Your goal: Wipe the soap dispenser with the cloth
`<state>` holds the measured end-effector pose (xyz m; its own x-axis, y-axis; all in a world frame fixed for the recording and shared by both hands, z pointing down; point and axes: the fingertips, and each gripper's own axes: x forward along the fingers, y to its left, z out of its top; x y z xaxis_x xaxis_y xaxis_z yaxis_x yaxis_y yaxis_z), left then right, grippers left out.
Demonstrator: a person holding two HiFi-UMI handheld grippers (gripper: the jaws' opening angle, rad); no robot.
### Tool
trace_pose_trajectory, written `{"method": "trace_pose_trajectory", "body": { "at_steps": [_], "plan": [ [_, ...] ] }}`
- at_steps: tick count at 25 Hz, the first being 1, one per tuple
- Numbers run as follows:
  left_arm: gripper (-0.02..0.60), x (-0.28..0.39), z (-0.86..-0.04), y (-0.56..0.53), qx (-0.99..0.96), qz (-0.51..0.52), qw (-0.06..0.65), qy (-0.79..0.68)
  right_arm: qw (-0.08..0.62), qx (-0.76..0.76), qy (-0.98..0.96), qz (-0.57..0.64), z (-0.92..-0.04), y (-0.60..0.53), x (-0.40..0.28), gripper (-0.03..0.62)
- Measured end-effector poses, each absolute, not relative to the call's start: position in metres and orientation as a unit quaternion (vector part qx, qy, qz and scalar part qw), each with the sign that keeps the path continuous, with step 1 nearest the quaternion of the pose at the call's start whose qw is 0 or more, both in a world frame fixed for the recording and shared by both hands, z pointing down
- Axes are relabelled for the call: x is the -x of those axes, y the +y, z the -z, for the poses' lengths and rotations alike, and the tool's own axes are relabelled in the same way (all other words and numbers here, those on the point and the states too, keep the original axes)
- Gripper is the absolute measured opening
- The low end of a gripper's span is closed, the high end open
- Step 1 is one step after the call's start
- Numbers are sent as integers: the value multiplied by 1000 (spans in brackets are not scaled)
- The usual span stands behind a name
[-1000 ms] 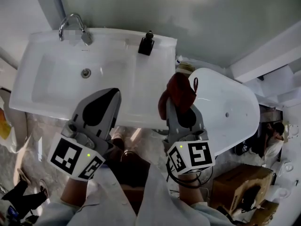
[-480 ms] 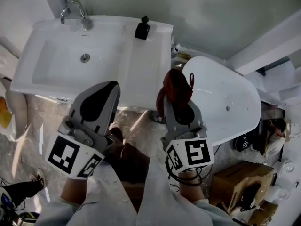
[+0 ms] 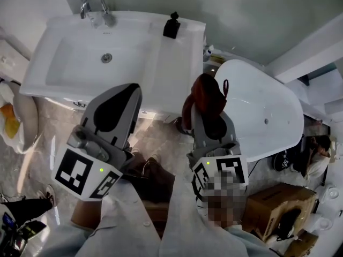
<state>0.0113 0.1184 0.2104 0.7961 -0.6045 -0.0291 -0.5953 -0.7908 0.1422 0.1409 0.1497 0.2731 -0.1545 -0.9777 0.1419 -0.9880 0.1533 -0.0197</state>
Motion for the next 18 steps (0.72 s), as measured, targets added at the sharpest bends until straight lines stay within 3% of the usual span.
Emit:
{"method": "trace_pose_trajectory", "body": {
  "at_steps": [18],
  "plan": [
    [3,13,-202,85,-951,40,63,-300,49,-653,-753,-61,-270,122,-107,55]
  ]
}}
